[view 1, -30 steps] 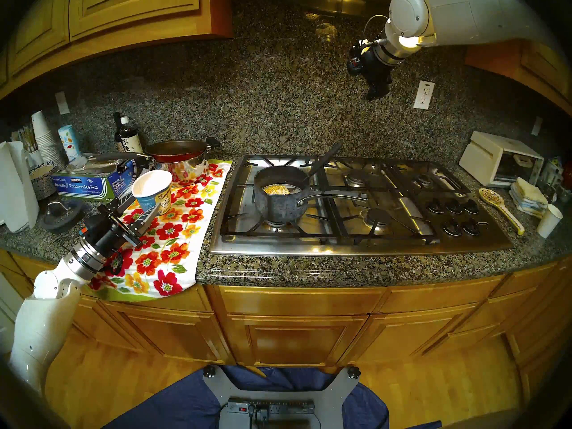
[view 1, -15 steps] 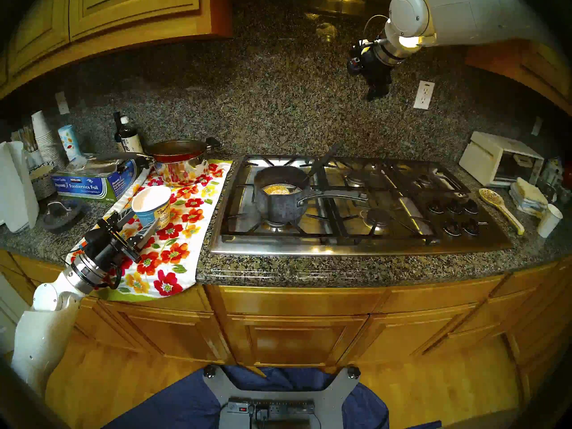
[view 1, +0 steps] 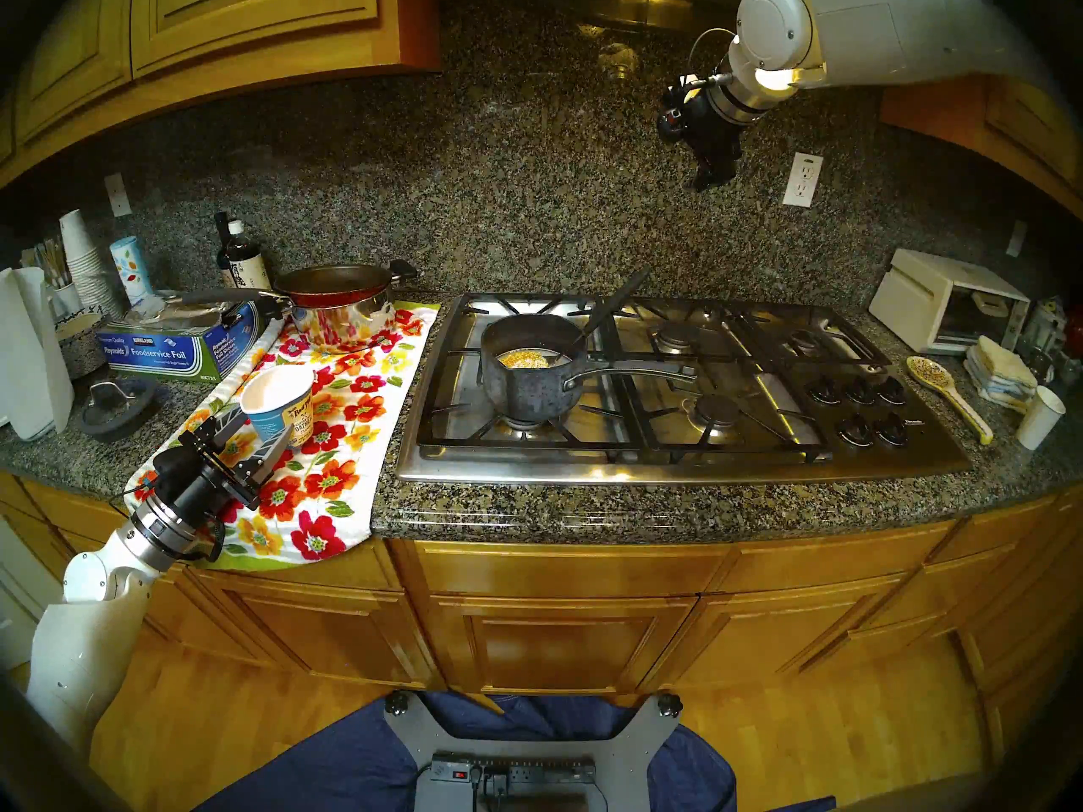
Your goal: Pour oats into pot and stir with a spoon
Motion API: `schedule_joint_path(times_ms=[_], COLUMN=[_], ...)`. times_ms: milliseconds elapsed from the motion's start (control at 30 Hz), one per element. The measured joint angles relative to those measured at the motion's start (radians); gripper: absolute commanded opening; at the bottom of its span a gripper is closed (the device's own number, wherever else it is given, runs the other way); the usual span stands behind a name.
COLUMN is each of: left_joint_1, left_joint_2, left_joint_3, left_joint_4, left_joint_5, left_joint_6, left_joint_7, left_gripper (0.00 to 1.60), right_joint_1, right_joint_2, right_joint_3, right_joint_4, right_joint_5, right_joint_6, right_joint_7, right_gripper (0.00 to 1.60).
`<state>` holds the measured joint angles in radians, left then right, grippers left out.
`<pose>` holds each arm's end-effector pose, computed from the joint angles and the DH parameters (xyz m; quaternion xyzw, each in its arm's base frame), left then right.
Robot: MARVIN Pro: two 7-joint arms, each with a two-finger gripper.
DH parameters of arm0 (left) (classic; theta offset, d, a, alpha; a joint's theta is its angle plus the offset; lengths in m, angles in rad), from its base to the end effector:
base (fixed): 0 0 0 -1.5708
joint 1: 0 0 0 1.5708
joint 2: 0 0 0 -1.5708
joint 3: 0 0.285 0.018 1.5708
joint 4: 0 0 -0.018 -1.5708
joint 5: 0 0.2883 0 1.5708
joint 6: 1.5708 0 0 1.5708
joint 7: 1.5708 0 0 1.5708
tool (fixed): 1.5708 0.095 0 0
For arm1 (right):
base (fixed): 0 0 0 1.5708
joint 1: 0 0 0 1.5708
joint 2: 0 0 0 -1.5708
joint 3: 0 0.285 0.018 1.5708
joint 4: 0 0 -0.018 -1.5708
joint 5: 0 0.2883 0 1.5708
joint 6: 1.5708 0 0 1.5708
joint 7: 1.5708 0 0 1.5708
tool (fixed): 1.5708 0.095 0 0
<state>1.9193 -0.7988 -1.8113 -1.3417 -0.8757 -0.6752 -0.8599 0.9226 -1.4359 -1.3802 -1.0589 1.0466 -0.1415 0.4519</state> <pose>0.2753 0.2600 -0.2776 0.5723 -0.2389 0.7771 0.1077 0.5512 -0.0035 0.1475 0.4771 0.7404 0.2906 0.3738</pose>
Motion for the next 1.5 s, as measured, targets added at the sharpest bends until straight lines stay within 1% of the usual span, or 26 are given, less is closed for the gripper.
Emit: schedule_joint_path(times_ms=[200, 367, 433, 500, 533, 1133, 1500], left_joint_1=[-0.011, -0.019, -0.022, -0.025, -0.026, -0.029, 0.013], left_joint_2=[-0.002, -0.002, -0.002, -0.002, -0.002, 0.004, 0.015], left_joint_3=[0.000, 0.001, 0.002, 0.003, 0.003, 0.009, -0.013], left_joint_4=[0.026, 0.040, 0.044, 0.048, 0.050, 0.063, 0.042], left_joint_5=[-0.024, -0.032, -0.033, -0.033, -0.034, -0.036, -0.033], left_joint_6=[-0.007, -0.015, -0.019, -0.022, -0.025, -0.052, -0.037], left_joint_7=[-0.028, -0.045, -0.051, -0.056, -0.059, -0.078, -0.078], left_gripper=[1.02, 1.12, 1.31, 1.52, 1.60, 1.60, 1.60], right_joint_1=[0.000, 0.000, 0.000, 0.000, 0.000, -0.001, -0.001], right_joint_2=[0.000, 0.001, 0.001, 0.001, 0.001, 0.002, 0.003], right_joint_3=[0.001, 0.001, 0.001, 0.002, 0.002, 0.004, 0.005], right_joint_4=[0.000, 0.000, 0.000, 0.000, 0.000, 0.000, 0.000], right_joint_5=[-0.001, -0.001, -0.001, -0.002, -0.002, -0.003, -0.004], right_joint_6=[0.000, 0.001, 0.001, 0.001, 0.001, 0.002, 0.002], right_joint_7=[0.000, 0.000, 0.000, 0.000, 0.000, 0.000, 0.000], right_gripper=[1.60, 1.60, 1.60, 1.60, 1.60, 1.60, 1.60])
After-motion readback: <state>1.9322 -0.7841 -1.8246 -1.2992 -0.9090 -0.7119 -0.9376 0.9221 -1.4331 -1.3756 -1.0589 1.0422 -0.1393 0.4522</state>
